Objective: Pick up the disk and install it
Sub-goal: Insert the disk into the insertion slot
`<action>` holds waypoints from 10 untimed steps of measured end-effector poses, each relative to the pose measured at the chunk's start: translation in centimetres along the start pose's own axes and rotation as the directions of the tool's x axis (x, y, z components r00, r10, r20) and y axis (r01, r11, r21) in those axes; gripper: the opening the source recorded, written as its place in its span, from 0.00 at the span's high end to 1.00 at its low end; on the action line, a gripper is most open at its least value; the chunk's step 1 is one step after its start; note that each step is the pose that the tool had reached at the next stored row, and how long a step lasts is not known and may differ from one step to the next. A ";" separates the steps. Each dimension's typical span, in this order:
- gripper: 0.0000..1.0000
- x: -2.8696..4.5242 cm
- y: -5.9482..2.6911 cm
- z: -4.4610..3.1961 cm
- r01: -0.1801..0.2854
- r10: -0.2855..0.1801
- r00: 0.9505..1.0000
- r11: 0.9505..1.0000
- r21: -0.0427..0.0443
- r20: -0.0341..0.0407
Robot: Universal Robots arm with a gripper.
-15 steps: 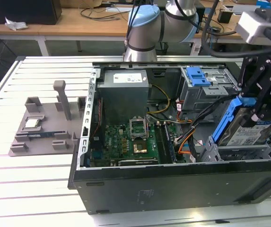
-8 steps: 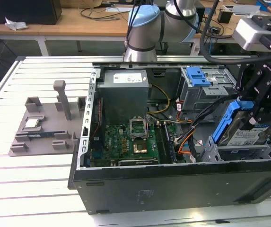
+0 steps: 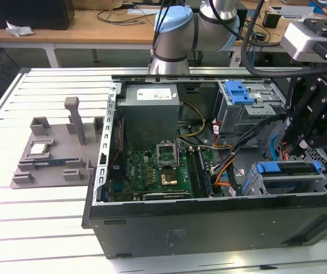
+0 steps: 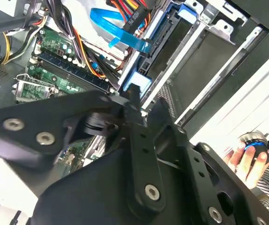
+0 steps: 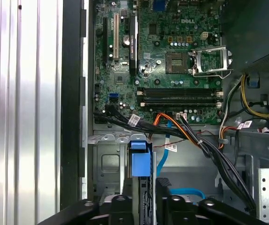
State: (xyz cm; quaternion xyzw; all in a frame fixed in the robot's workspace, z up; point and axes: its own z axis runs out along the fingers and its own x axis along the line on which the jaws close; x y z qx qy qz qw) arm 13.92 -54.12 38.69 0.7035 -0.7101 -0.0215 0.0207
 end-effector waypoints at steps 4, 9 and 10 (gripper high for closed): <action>0.82 0.00 0.00 0.01 0.000 0.000 1.000 1.000 0.000 0.000; 0.89 0.00 0.00 0.02 0.000 0.000 1.000 1.000 0.000 0.000; 0.89 0.00 0.00 0.02 0.000 0.000 1.000 1.000 0.000 0.000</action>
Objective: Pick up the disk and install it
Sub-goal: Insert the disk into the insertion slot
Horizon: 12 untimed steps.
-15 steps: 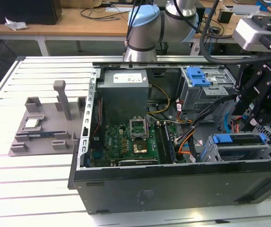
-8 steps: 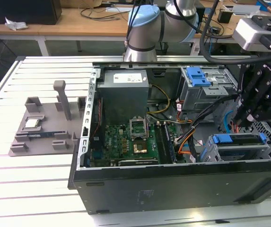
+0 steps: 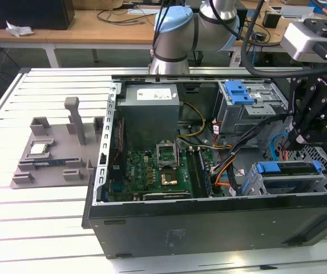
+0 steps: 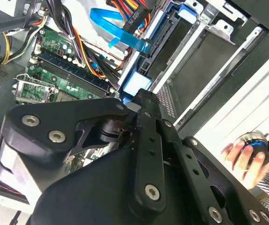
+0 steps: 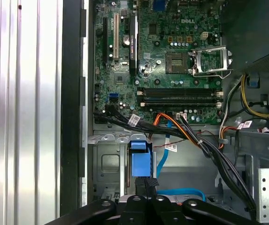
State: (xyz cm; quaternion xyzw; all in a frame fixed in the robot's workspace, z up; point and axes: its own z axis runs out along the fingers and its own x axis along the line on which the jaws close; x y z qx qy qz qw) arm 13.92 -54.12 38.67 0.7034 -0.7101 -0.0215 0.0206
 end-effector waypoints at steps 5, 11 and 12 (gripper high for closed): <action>0.89 -0.02 -0.53 -0.03 0.000 0.000 1.000 1.000 0.000 0.000; 0.89 -0.23 -3.33 -0.17 0.001 -0.001 1.000 1.000 -0.001 -0.002; 0.89 -0.27 -3.83 -0.19 0.001 -0.001 1.000 1.000 -0.001 -0.002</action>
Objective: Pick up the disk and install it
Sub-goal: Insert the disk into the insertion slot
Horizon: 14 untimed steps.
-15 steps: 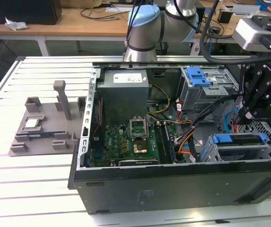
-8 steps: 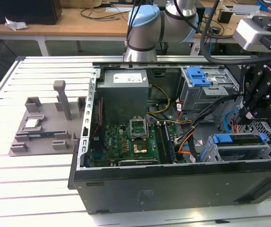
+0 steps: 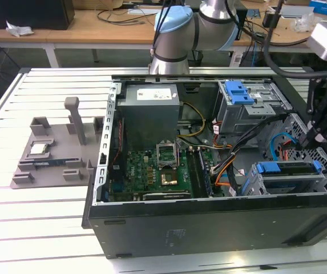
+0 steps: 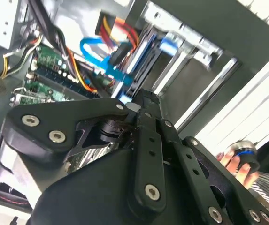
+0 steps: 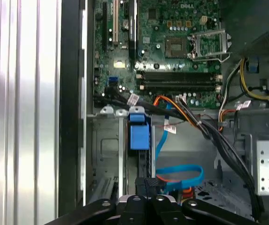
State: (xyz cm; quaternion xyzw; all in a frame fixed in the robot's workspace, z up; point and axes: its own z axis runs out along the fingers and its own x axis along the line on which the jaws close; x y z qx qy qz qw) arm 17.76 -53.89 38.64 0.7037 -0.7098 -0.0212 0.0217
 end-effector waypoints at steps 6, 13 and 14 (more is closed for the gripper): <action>0.89 -0.14 -2.08 -0.13 0.000 0.000 1.000 1.000 0.000 0.000; 0.89 -0.13 -2.11 -0.13 0.000 0.000 1.000 1.000 0.000 0.000; 0.89 -0.13 -2.11 -0.13 0.000 0.000 1.000 1.000 0.000 0.000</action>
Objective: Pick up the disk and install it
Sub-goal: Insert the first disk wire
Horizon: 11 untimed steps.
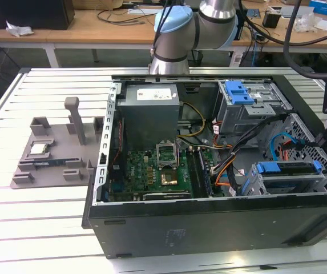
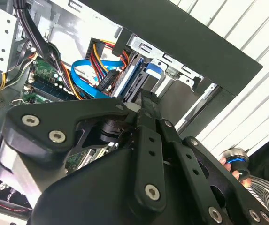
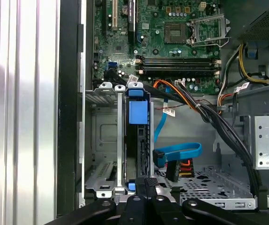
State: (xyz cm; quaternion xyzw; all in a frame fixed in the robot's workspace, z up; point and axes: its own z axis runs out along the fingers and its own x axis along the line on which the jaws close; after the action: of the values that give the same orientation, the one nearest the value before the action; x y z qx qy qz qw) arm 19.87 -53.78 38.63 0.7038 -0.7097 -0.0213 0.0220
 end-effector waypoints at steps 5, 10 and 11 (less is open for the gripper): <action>0.89 0.00 -0.01 0.00 0.000 0.000 1.000 1.000 0.000 0.000; 0.71 0.00 -0.01 0.00 0.000 0.000 1.000 1.000 0.000 0.000; 0.64 0.00 -0.02 0.00 0.000 0.000 1.000 1.000 0.000 0.000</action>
State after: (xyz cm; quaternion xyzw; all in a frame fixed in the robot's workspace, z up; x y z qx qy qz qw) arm 19.89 -53.77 38.64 0.7038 -0.7097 -0.0213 0.0220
